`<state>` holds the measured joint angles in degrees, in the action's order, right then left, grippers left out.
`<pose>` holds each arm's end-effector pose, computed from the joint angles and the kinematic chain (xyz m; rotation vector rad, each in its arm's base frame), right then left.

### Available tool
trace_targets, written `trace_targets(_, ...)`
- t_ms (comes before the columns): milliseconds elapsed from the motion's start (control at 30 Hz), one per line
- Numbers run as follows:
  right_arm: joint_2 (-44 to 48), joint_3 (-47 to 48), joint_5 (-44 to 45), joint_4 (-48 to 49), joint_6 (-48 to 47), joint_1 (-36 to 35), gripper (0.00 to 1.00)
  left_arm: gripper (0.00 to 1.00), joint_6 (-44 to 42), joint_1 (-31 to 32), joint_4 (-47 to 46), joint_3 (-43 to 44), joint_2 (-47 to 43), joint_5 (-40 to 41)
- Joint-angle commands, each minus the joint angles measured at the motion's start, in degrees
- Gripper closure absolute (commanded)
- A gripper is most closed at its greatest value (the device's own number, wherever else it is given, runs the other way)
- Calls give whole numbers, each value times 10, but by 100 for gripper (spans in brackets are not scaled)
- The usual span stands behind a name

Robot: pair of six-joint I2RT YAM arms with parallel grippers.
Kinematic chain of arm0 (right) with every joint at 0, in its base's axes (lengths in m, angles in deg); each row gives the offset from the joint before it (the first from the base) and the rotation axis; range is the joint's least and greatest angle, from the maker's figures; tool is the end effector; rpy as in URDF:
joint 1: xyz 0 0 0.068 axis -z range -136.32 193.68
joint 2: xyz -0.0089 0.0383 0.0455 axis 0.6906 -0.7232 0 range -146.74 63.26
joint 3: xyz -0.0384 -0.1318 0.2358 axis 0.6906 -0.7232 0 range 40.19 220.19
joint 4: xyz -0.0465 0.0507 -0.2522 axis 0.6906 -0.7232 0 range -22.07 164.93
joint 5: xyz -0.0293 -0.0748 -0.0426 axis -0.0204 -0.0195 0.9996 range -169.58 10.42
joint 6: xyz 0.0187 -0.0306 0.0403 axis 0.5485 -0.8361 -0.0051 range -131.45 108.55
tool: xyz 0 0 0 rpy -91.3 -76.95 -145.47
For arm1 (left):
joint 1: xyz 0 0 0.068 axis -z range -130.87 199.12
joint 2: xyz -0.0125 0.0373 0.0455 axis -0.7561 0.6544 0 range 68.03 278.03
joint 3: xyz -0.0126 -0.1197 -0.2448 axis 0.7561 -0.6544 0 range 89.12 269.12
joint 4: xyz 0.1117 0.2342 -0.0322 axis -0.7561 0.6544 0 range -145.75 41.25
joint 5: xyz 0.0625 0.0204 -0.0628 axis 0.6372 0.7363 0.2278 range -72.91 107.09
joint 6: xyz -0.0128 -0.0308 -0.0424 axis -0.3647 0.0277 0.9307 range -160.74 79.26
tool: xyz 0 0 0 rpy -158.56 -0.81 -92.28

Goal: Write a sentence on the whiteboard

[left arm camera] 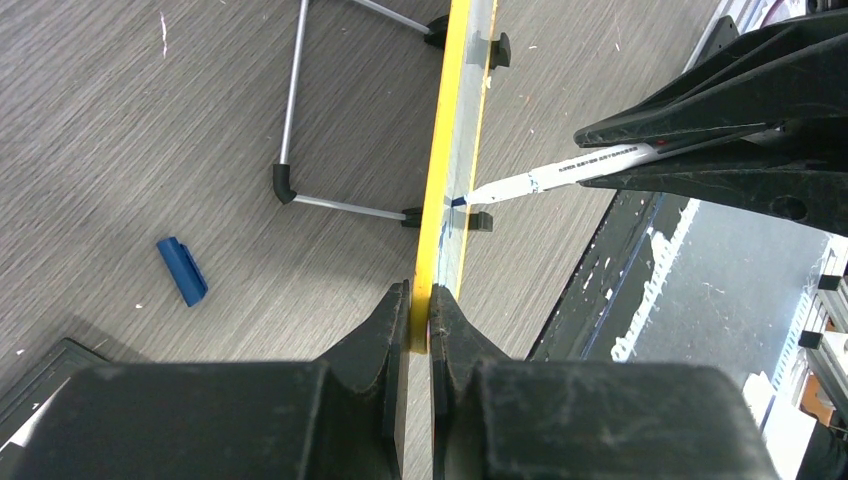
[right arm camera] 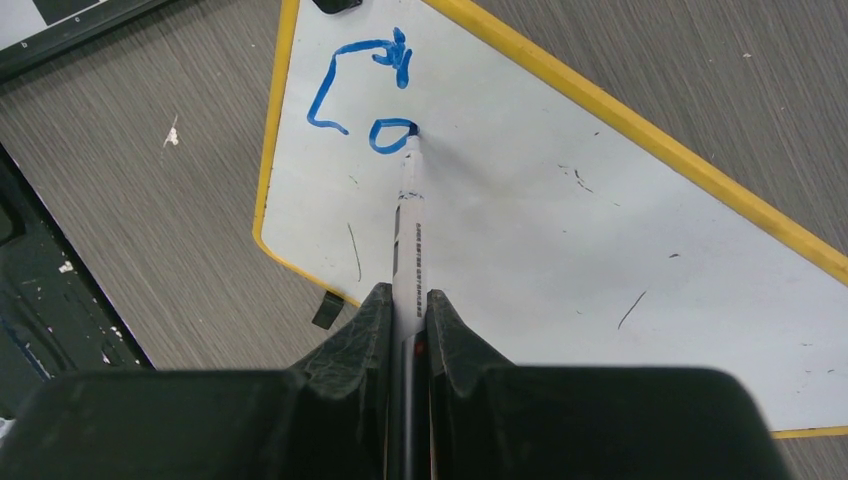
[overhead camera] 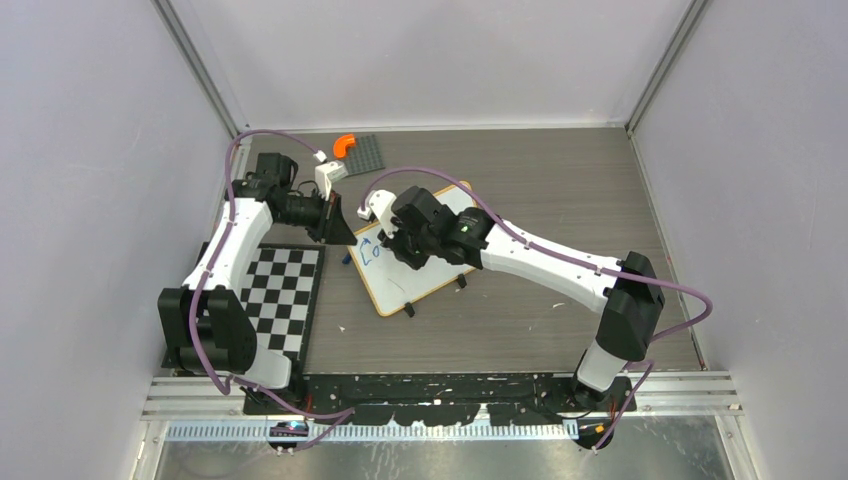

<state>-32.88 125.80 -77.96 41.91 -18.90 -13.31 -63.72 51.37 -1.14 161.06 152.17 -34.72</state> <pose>0.2076 0.3177 0.3147 -1.2486 2.0084 0.3948 0.2818 -0.0391 0.2947 0.7554 2.2831 -1.0549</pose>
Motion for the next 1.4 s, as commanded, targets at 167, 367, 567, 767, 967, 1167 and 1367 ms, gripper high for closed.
trace_targets(167, 12, -4, 18, 17, -10, 9, 100, 100, -4, 4, 5, 0, 0, -1)
trace_targets(367, 9, -5, 32, 20, -9, 14, 100, 100, -4, 4, 7, 2, 0, 1)
trace_targets(567, 19, -19, 31, 17, -6, 16, 100, 100, -4, 5, 6, 1, 2, 0)
trace_targets(767, 20, -30, 19, 9, -1, 13, 100, 100, -4, 4, 6, 1, 2, 1)
trace_targets(967, 24, -40, 11, 8, -1, 8, 100, 100, -5, 4, 7, 0, 2, 2)
trace_targets(1167, 24, -30, 22, 5, -14, 8, 100, 100, -5, 4, 7, 1, 2, 0)
trace_targets(1367, 25, -11, 29, 1, -21, 21, 100, 100, -5, 5, 8, 2, 1, 1)
